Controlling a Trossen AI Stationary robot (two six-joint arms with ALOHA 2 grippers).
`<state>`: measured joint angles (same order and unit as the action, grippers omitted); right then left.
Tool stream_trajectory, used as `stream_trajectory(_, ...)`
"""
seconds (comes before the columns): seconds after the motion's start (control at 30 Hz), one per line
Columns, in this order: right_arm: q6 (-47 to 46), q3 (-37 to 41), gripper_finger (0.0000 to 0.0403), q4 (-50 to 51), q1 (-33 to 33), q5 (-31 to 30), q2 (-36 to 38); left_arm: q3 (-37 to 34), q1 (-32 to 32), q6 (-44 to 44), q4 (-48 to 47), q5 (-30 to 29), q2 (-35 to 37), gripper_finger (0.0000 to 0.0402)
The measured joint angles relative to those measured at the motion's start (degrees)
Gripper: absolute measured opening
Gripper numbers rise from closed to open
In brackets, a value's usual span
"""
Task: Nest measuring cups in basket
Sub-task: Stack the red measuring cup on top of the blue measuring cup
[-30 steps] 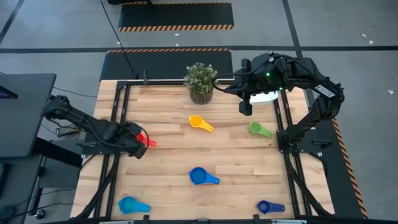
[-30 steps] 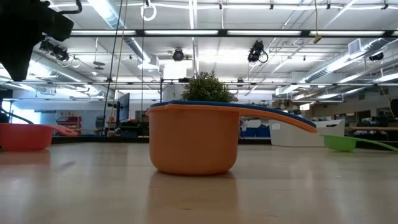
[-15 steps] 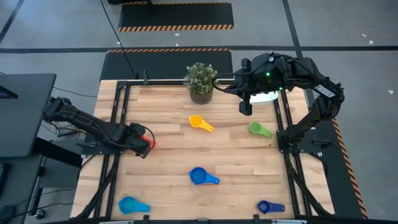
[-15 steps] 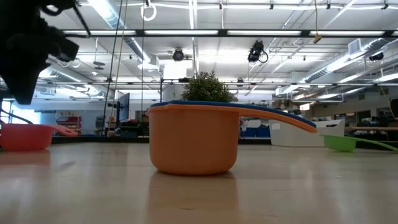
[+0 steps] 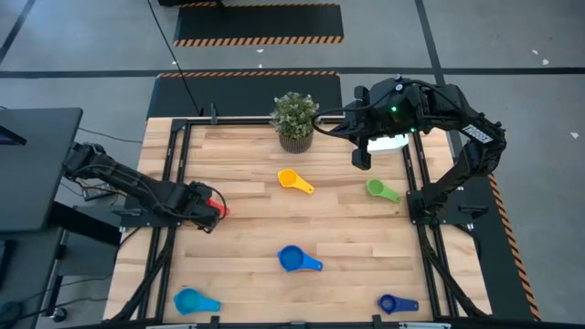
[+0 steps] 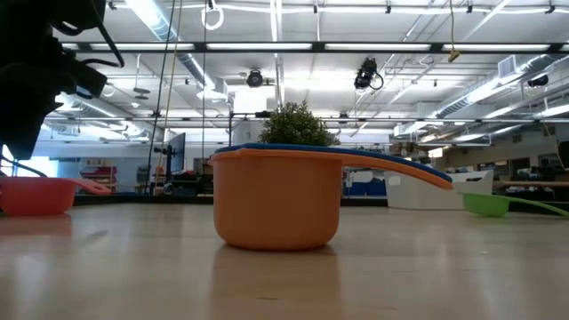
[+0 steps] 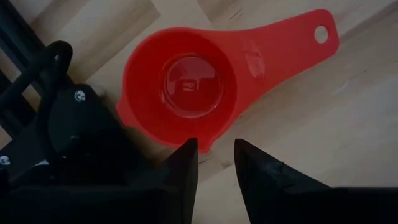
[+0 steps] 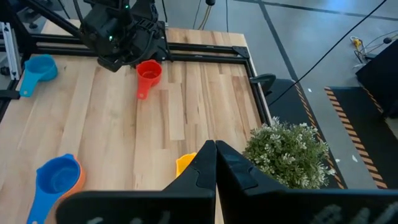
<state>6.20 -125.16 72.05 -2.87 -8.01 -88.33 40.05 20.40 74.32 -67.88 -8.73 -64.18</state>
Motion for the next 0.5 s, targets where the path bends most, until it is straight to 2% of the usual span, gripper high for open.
stream_trajectory(0.3,0.0,0.0,0.0005,0.0,0.0,0.01,0.0,0.02,0.0,0.92,0.49,0.5,0.0,0.0112)
stream_trajectory(0.5,0.5,0.0,0.0005,-0.02,0.0,0.02,0.0,-3.9,0.02,1.92,6.63,1.36,0.04,0.0112)
